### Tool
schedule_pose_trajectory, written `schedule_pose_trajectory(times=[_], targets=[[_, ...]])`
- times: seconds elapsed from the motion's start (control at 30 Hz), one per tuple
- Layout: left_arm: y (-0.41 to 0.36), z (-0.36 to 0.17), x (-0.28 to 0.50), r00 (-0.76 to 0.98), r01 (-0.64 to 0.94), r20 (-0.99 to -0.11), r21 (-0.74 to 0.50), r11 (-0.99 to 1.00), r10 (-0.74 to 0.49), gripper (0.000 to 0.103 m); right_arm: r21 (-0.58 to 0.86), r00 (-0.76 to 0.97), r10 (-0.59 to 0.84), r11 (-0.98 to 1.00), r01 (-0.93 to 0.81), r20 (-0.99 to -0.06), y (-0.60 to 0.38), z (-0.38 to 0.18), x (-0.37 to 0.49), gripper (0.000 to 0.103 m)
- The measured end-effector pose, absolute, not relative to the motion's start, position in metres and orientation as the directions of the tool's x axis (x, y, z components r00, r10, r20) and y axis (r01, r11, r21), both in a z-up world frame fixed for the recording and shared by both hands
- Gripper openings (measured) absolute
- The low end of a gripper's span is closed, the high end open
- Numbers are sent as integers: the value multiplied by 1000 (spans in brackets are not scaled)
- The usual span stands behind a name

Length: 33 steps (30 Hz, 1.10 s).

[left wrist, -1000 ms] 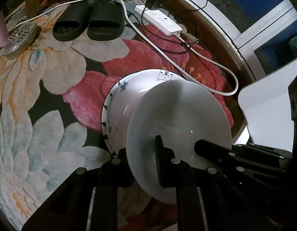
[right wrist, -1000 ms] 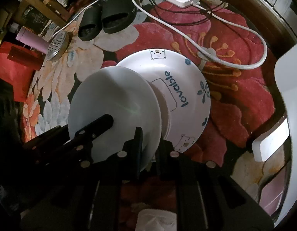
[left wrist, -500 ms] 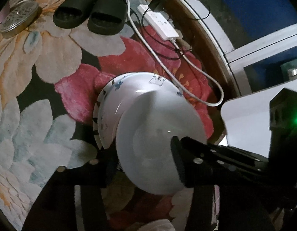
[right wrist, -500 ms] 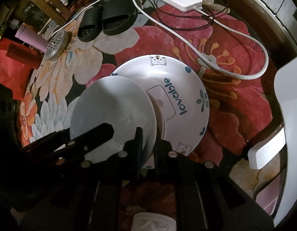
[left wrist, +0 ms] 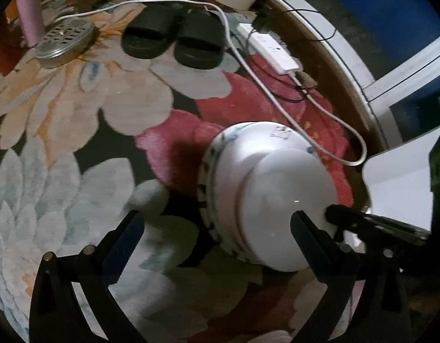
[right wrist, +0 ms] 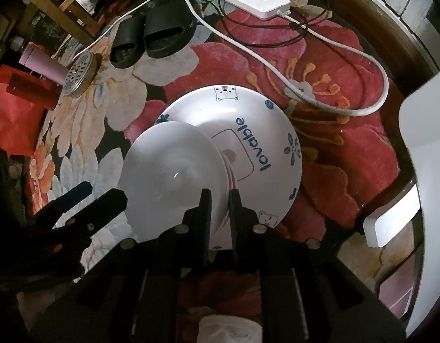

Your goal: Organize plates and bowls

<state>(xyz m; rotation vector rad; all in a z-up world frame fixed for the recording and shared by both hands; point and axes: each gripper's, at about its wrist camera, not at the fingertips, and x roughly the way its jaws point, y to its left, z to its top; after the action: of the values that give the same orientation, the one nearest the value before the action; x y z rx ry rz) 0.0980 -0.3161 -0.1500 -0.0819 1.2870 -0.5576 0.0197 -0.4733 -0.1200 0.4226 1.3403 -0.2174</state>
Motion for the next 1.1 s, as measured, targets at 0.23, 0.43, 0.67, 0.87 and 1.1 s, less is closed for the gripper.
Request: schedule_pose_trajectory(times=[0.23,0.43,0.67,0.87,1.1], targets=[[-305,-152,95,207,345,-896,-309,886,-393,102,174,283,64,907,383,-957,-468,-110,17,103],[-297,-154,93,205,345,-897,-308,887,-391,102,150,301,37,919,364,-953,-462,-106,21,103],[-290,-153,92,214,340,-891,-318,885,-402,102,144,302,32,923,356,-953,-455,-108,23,103],[-285,-150,91,221,343,-886,-319,883,-406,102,138,307,25,927,349,-951,-449,-108,23,103],[-282,-149,92,225,344,-885,-319,883,-408,102,128,308,16,929,348,-951,-445,-108,22,103]])
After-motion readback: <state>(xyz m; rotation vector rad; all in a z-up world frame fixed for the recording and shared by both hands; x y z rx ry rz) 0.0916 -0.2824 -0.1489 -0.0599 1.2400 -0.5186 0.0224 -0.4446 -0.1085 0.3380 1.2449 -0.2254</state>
